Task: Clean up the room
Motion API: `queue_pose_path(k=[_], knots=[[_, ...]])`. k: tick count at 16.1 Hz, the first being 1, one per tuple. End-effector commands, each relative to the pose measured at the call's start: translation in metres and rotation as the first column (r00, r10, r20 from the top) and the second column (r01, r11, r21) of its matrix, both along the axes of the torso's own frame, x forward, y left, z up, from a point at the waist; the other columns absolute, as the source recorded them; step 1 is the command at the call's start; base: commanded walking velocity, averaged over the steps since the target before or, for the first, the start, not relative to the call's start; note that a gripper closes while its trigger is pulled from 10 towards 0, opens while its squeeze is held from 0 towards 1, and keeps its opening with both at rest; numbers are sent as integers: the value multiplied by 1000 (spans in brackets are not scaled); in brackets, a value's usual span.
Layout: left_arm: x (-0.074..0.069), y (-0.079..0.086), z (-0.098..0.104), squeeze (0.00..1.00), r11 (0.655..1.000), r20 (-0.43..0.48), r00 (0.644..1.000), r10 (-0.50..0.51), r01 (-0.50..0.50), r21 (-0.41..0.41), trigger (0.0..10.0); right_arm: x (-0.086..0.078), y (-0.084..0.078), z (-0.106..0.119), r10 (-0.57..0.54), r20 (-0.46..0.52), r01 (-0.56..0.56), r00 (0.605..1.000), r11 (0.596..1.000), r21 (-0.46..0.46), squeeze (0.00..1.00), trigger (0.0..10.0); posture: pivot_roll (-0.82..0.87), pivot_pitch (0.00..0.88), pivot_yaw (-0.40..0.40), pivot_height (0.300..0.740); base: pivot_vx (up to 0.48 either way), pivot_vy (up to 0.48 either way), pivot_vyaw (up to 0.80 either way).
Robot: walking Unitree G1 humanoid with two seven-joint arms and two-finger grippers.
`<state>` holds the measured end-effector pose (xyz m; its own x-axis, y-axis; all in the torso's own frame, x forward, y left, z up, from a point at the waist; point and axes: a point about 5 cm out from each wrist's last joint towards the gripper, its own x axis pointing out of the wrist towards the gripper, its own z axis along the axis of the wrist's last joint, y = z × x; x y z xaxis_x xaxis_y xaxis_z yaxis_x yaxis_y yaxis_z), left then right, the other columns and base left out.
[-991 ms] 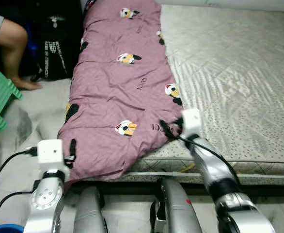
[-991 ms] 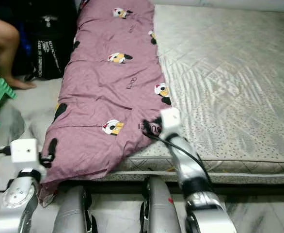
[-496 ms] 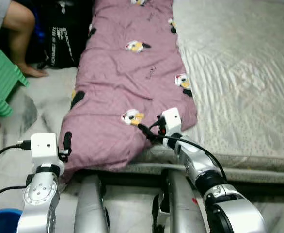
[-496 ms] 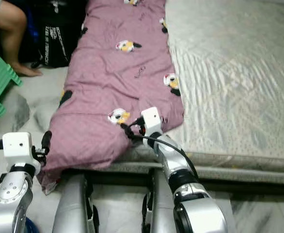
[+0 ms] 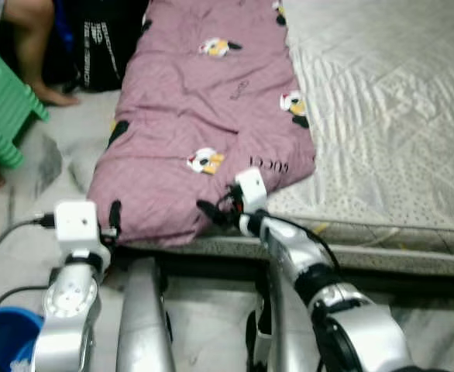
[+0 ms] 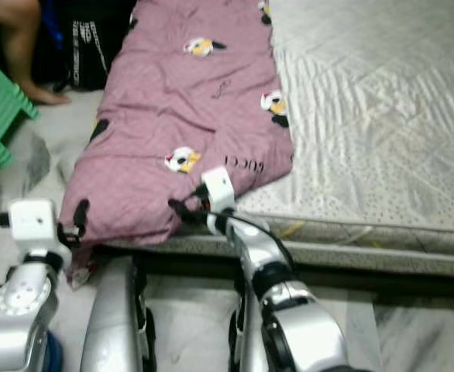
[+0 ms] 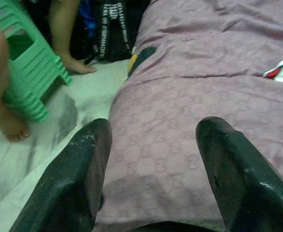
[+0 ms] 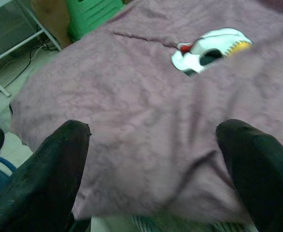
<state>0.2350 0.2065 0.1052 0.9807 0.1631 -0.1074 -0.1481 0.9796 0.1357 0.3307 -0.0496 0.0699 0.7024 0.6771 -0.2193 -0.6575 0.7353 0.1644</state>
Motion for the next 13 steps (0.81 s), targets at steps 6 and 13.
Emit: queue_pose_path(k=[6, 13], knots=[[6, -2, 8, 0, 1000, 23, 1000, -21, 20, 16, 10000, 9, 19, 4, -190, -139, 197, 972, 980, 32, 0, 10000, 116, 181, -26, 546, 0, 0, 0], [9, -5, 8, 0, 999, 21, 999, -37, 37, 14, 10000, 9, -1, -13, -364, -292, 375, 885, 927, -17, 0, 4941, 117, 179, -23, 546, 0, 0, 0]])
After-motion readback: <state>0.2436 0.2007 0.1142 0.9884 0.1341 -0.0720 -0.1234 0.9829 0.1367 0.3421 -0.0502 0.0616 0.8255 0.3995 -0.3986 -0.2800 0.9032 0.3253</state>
